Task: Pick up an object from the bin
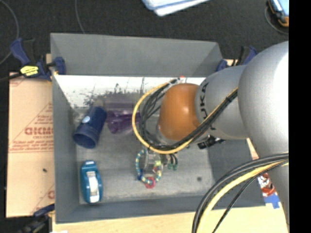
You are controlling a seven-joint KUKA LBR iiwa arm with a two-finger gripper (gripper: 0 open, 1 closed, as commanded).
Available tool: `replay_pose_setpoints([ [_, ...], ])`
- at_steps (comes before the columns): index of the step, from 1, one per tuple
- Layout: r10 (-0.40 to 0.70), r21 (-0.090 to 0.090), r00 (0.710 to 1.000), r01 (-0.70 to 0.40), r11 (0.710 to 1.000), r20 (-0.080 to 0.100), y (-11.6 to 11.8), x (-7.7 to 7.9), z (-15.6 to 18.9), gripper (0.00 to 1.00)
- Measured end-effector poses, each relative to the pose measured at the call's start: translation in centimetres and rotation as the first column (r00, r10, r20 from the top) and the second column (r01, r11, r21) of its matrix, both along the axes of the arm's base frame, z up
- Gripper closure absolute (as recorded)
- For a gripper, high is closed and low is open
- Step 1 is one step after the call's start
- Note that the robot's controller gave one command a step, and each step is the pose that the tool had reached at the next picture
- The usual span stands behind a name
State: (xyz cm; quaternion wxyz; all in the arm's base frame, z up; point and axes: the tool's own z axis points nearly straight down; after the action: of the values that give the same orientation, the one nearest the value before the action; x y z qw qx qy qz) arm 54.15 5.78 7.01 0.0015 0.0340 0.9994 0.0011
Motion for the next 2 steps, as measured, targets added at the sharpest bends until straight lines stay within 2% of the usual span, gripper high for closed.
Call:
replay_pose_setpoints([
  [1,0.000,0.000,1.000,0.000,1.000,0.000,0.0,0.0,0.0,1.00],
  [2,0.005,0.000,1.000,-0.005,1.000,-0.001,-0.3,0.4,6.5,1.00],
])
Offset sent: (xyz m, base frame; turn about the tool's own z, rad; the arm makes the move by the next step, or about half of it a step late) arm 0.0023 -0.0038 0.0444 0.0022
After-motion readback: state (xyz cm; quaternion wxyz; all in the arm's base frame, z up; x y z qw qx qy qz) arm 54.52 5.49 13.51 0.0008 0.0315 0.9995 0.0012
